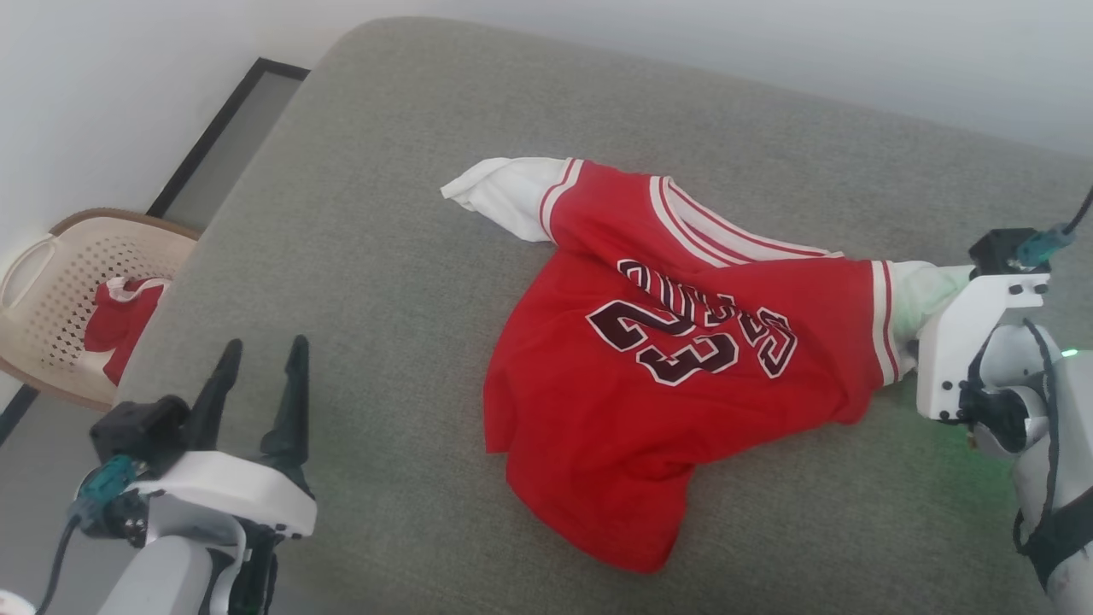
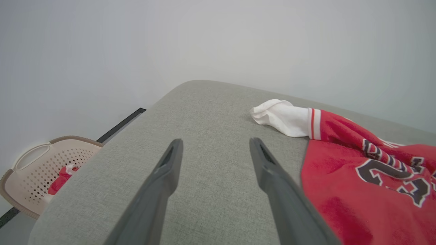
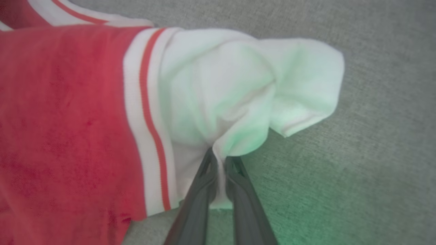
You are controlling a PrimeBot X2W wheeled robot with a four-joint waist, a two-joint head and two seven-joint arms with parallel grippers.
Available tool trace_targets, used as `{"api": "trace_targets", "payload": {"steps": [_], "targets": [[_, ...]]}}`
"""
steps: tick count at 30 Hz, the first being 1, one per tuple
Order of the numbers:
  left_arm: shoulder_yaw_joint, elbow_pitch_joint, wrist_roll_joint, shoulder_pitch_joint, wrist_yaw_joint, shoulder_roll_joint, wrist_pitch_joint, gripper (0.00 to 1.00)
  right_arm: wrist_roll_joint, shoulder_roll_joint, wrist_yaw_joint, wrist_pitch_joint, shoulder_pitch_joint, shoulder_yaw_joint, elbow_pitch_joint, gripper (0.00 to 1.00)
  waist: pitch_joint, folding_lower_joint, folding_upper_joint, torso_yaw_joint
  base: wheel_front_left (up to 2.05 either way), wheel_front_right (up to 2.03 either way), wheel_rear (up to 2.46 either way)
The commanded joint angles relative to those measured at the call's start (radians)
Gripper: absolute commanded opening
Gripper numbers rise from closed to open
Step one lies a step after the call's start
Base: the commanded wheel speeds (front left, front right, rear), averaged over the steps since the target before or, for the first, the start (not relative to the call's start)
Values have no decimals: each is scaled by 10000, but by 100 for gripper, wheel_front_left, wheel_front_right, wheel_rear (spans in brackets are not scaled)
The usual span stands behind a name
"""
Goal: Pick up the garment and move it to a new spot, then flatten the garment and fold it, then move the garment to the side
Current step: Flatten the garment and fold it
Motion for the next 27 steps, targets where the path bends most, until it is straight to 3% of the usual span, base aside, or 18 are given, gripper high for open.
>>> {"api": "trace_targets", "payload": {"steps": [1, 7, 13, 24, 27], "targets": [[177, -92, 36, 145, -68, -71, -85, 100, 74, 28, 5, 133, 197, 144, 183, 0, -37, 0, 0, -46, 0, 0, 0], [583, -162, 269, 596, -143, -137, -69, 100, 750, -290, 3, 657, 706, 712, -507, 0, -301, 0, 0, -401, 0, 0, 0], [939, -251, 340, 1018, -175, -87, -71, 100, 1523, -958, 3, 1334, 1797, 917, -2086, 0, -534, 0, 0, -887, 0, 0, 0], [1159, -448, 344, 1400, -61, 16, -72, 100, 1847, -2081, 3, 2854, 3924, -821, -4524, 0, -675, 0, 0, -1399, 0, 0, 0], [1157, -459, 297, 1432, -31, -3, -72, 100, 1607, -2048, 3, 3143, 4222, -1500, -4713, 0, -681, 0, 0, -1434, 0, 0, 0]]}}
